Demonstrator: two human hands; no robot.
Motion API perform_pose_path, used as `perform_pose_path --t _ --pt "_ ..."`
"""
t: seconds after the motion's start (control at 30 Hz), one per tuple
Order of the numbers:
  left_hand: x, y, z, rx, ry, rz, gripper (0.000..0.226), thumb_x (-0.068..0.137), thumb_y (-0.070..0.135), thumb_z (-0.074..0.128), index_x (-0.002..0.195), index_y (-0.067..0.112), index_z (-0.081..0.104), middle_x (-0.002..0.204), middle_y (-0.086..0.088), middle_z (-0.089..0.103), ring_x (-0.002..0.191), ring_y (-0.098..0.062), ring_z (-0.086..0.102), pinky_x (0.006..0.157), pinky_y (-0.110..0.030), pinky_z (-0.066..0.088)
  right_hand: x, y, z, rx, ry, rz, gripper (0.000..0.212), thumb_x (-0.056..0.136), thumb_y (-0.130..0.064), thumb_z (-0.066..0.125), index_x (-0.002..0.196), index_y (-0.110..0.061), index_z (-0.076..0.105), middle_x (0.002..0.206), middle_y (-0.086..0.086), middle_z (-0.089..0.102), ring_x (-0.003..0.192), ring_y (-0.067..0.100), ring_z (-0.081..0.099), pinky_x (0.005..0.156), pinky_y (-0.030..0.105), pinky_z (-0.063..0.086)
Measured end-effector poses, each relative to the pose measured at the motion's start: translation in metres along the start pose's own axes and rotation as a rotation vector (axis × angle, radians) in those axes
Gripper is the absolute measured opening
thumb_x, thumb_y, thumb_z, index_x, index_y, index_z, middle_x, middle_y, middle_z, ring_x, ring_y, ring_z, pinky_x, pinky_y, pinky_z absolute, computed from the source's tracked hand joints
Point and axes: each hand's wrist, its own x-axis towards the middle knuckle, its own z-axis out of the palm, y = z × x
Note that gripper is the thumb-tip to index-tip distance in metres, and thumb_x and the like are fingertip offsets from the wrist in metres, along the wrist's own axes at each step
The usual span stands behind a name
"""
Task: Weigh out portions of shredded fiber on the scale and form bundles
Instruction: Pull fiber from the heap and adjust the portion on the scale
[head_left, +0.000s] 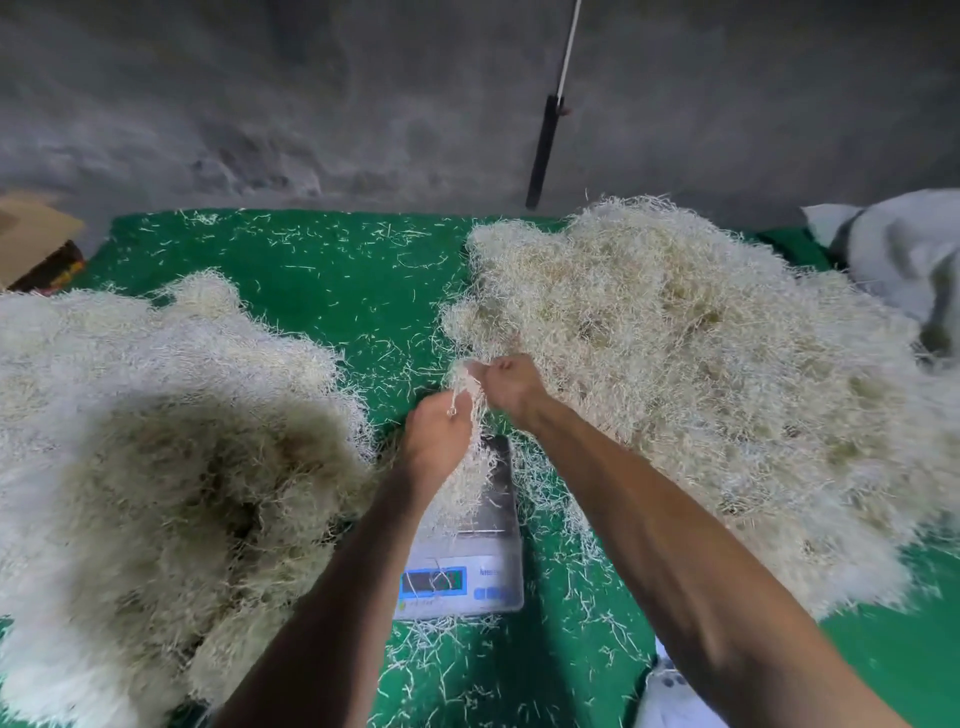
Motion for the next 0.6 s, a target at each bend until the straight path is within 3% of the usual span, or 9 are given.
perform_pose_path --t 0.07,0.13,0.2,0.27,0.33,0.4,0.5,0.53,0.6 --pt "-0.013 0.003 -0.002 0.093 0.097 0.080 0.039 0.106 0.040 0.044 0.080 0.017 0.063 0.056 0.008 0.046 0.037 0.001 0.034 0.035 -0.015 0.025 0.015 -0.002 -0.012 -0.073 0.170 0.055 0.029 0.102 -0.028 0.061 0.117 -0.005 0.068 0.099 0.012 0.070 0.080 0.017 0.064 0.074 0.024 0.056" --pt "-0.022 -0.007 -0.012 0.130 0.154 0.121 0.040 0.104 0.036 0.046 0.074 0.012 0.059 0.054 0.008 0.043 0.042 -0.007 0.033 0.039 -0.019 0.025 0.024 -0.001 -0.041 -0.029 0.251 0.122 0.039 0.105 -0.030 0.057 0.129 0.000 0.062 0.104 0.012 0.071 0.077 0.015 0.061 0.064 0.019 0.051" --pt "-0.020 -0.027 -0.019 0.075 0.196 0.060 0.039 0.104 0.029 0.048 0.078 0.003 0.060 0.058 0.001 0.046 0.051 -0.016 0.038 0.049 -0.025 0.031 0.035 0.002 -0.070 0.149 0.403 0.164 0.043 0.107 -0.026 0.053 0.142 -0.001 0.049 0.122 0.013 0.069 0.088 0.016 0.068 0.076 0.022 0.058" --pt "-0.019 -0.042 -0.023 0.016 0.189 -0.015 0.036 0.106 0.026 0.047 0.086 -0.001 0.061 0.063 -0.006 0.052 0.057 -0.018 0.043 0.054 -0.029 0.034 0.034 0.008 -0.080 0.380 0.448 0.143 0.047 0.107 -0.027 0.054 0.144 0.000 0.046 0.125 0.016 0.068 0.098 0.022 0.071 0.073 0.027 0.060" --pt "-0.018 -0.044 -0.020 -0.006 0.242 -0.071 0.034 0.107 0.024 0.046 0.097 -0.001 0.065 0.069 -0.006 0.060 0.055 -0.017 0.048 0.053 -0.025 0.037 0.028 0.020 -0.088 0.542 0.529 0.095 0.054 0.107 -0.032 0.054 0.147 0.001 0.042 0.121 0.021 0.067 0.090 0.021 0.072 0.063 0.023 0.056" --pt "-0.018 -0.041 -0.012 -0.029 0.322 -0.145 0.033 0.108 0.024 0.046 0.106 -0.002 0.065 0.069 0.006 0.055 0.057 -0.008 0.048 0.050 -0.019 0.036 0.022 0.031 -0.101 0.670 0.572 0.119 0.055 0.109 -0.028 0.049 0.154 -0.003 0.032 0.136 0.025 0.058 0.078 0.014 0.066 0.062 0.021 0.056" --pt "-0.019 -0.033 -0.004 -0.076 0.287 -0.185 0.030 0.107 0.025 0.049 0.114 -0.002 0.059 0.080 0.009 0.056 0.080 -0.021 0.061 0.058 -0.017 0.041 0.013 0.051 -0.111 0.641 0.352 0.079 0.039 0.106 -0.011 0.050 0.143 0.000 0.043 0.119 0.022 0.059 0.079 0.020 0.064 0.073 0.032 0.062" --pt "-0.019 -0.030 -0.001 -0.082 0.229 -0.182 0.037 0.106 0.027 0.052 0.125 -0.004 0.055 0.097 0.000 0.066 0.098 -0.028 0.065 0.071 -0.025 0.053 0.006 0.057 -0.110 0.531 0.224 0.087 0.026 0.105 -0.009 0.053 0.129 0.001 0.053 0.107 0.017 0.059 0.079 0.022 0.062 0.073 0.033 0.061" --pt "-0.019 -0.025 0.005 -0.050 0.113 -0.184 0.063 0.101 0.040 0.060 0.146 -0.001 0.044 0.141 -0.016 0.057 0.132 -0.033 0.054 0.106 -0.042 0.047 -0.010 0.070 -0.107 0.177 -0.113 0.126 0.018 0.102 -0.015 0.061 0.105 0.002 0.058 0.092 0.012 0.056 0.077 0.024 0.057 0.079 0.036 0.057"
